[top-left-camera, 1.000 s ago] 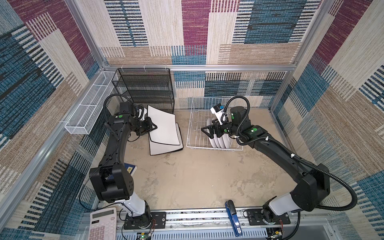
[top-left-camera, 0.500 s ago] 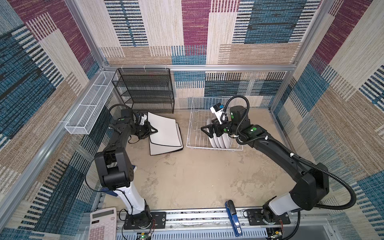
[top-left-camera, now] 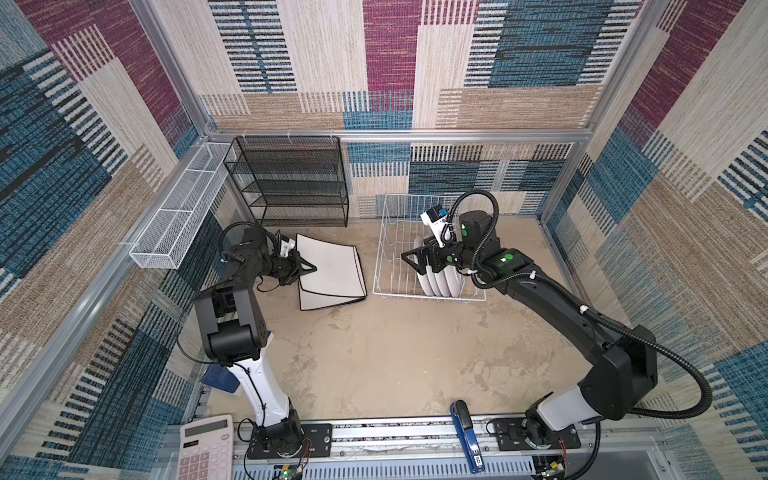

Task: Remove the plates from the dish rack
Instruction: 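Lower the white square plate onto the stacked plates with the left gripper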

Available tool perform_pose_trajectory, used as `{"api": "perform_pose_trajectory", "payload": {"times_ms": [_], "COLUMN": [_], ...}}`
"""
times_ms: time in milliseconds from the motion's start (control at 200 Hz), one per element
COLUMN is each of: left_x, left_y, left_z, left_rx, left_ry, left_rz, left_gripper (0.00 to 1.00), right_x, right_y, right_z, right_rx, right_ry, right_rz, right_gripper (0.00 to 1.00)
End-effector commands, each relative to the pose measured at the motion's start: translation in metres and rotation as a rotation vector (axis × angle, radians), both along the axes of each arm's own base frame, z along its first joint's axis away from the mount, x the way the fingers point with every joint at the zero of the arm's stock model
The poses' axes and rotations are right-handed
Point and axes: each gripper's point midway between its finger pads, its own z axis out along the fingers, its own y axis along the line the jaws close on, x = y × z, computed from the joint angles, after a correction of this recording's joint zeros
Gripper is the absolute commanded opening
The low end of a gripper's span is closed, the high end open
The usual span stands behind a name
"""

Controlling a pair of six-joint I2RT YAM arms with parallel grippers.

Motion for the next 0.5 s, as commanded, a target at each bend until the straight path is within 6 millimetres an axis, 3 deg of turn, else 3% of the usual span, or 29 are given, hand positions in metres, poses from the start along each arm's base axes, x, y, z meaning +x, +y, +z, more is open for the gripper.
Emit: {"api": "perform_pose_trajectory", "payload": {"times_ms": [0,80,270,496], "left_x": [0.008,0.007,0.006,0.004], "left_y": [-0.005,-0.001,0.007,0.013], "left_z": [0.012,0.005,-0.007,-0.02], "left_rx": [-0.049,-0.051,-0.044,-0.028], "left_ry": [-0.104,-0.088,-0.058,-0.024], "left_rz": [-0.061,-0.052,-0.034,-0.029], "left_gripper": [0.0,0.0,0.2,0.29], "right_x": [0.003,0.003,0.001,-0.003], "right_y": [0.002,0.003,0.003,-0.002], "right_z": [0.005,0.005,0.007,0.013], "right_rx": [0.012,0.013,0.014,0.02], "right_ry": [-0.005,0.0,-0.002,-0.022], "right_rz": [-0.005,-0.004,-0.006,-0.014], "right_gripper": [0.99,0.99,0.99,0.99]}}
